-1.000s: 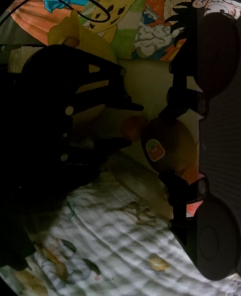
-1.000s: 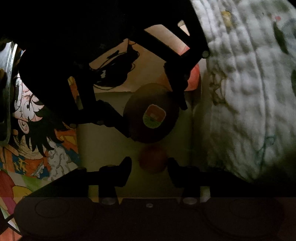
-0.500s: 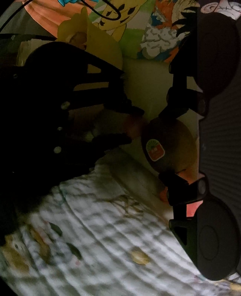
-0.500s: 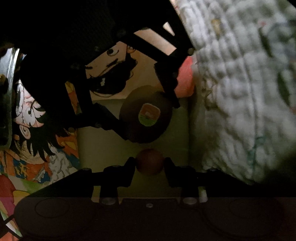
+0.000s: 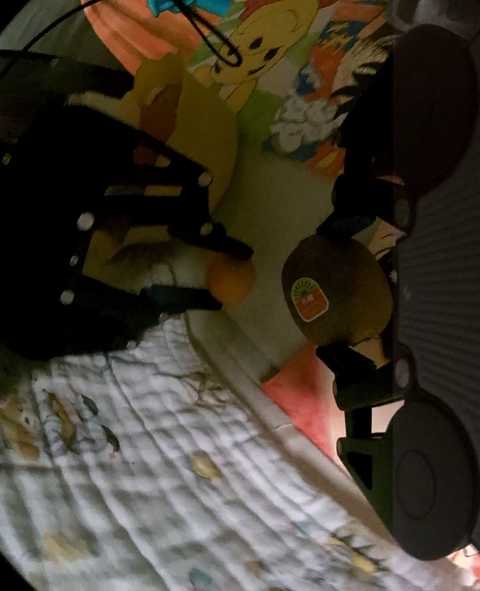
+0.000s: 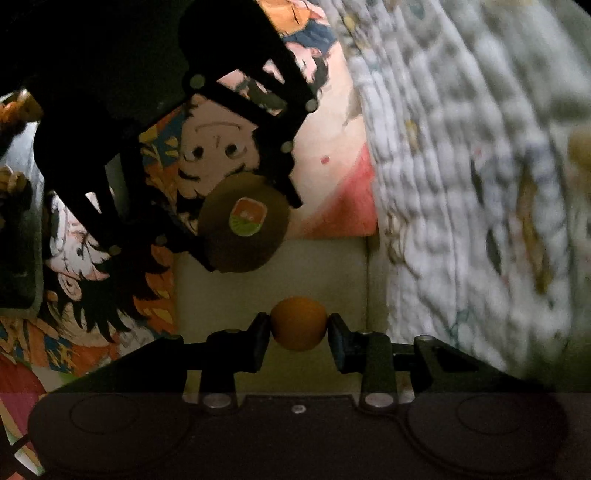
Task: Organize fruits
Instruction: 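Carry the kiwi over the tray with the left tool while the right tool carries the tangerine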
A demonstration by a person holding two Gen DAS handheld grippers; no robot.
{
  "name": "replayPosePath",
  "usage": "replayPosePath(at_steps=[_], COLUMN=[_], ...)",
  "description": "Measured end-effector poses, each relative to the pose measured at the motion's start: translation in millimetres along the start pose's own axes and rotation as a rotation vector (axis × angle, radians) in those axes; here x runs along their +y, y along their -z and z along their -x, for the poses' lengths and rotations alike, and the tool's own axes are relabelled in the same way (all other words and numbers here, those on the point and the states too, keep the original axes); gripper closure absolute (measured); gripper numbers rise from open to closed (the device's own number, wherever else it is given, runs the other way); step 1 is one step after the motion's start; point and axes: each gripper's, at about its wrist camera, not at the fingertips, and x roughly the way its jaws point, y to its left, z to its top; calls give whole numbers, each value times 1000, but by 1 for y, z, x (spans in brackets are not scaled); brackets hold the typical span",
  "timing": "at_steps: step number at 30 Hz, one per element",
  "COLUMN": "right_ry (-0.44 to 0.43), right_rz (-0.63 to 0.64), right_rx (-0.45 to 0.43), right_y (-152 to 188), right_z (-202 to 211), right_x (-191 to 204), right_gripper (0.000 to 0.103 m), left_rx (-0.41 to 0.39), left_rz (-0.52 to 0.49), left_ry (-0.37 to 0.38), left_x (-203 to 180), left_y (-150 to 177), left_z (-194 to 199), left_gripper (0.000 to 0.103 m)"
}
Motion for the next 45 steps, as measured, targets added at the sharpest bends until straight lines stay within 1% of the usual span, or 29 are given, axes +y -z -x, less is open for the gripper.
replayPosePath(at_steps=[5,7,10,18,24,28,33,40,45], right_ry=[4,4,7,8,16,19,13,-23,-44], right_rz=[20,28,45,86,107,109,101,65,22], right_rx=[-11,-17,-24,-38,-51,-62,-83,-117,-139], right_y=[-9,-13,-18,-30,-34,-34,-32,-26,-22], right_z=[7,11,16,26,36,44,52,54,57], right_x=[10,16,27,55,84,104,136,185,213], right_gripper=[67,67,67,67,67,67,67,67,67], left_rx=[23,27,30,21,5,1,-4,-3,6], left_rz=[28,63,102,131,183,206,223,308,369], left_ry=[1,1,-3,-14,-32,-47,-65,-75,-77], left_x=[-17,-24,-26,-47,-69,-86,-107,-132,-146], left_y=[15,22,35,52,46,50,62,83,94], left_z=[21,40,50,78,93,110,123,139,147], left_gripper=[38,38,38,38,38,38,38,38,38])
